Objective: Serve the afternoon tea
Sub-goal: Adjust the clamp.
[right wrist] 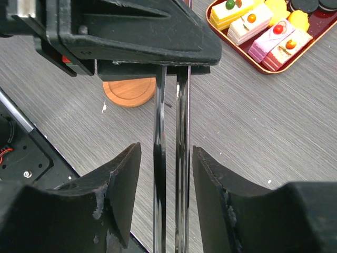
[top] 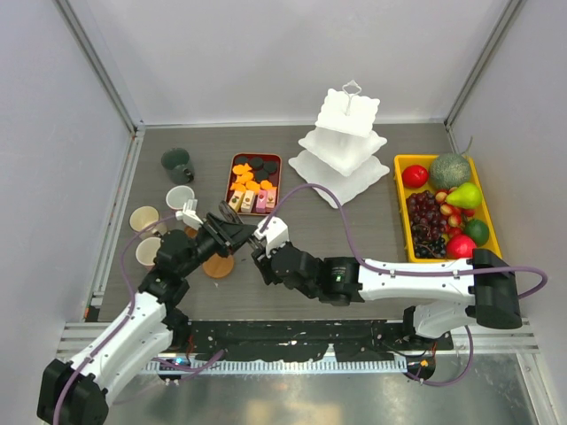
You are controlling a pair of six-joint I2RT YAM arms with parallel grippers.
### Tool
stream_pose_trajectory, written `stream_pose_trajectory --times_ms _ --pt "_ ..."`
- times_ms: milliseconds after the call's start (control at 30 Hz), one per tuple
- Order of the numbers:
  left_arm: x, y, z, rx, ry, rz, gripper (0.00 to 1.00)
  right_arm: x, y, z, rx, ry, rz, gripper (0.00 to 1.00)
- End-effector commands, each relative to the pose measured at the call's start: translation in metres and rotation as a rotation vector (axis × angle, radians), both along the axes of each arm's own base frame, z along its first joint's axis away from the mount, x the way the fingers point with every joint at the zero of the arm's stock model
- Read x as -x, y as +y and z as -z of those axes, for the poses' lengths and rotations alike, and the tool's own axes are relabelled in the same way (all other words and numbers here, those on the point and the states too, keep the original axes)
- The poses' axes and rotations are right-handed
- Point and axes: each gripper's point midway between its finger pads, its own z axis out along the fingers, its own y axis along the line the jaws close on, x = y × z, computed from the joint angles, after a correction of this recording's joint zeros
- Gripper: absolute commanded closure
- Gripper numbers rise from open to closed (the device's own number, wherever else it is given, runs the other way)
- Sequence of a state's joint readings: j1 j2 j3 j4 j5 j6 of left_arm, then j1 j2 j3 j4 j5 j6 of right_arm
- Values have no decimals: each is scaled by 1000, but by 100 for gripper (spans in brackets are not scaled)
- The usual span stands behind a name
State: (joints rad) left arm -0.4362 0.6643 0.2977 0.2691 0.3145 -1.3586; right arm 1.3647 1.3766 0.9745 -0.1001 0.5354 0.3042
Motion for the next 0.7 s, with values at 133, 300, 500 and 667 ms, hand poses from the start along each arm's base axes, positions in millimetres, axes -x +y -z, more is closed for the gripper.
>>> stream_pose_trajectory --times_ms 133,300,500,667 --pt "-1 -4 -23 87 -41 16 100 4 8 -17 -48 0 -46 52" --pt "0 -7 -26 88 -39 38 100 6 12 -13 -39 11 -77 52" --pt "1 -9 -27 85 -38 50 100 8 13 -14 -35 17 -101 53" --pt "1 -10 -30 88 -47 59 100 6 12 -11 -17 23 -86 52"
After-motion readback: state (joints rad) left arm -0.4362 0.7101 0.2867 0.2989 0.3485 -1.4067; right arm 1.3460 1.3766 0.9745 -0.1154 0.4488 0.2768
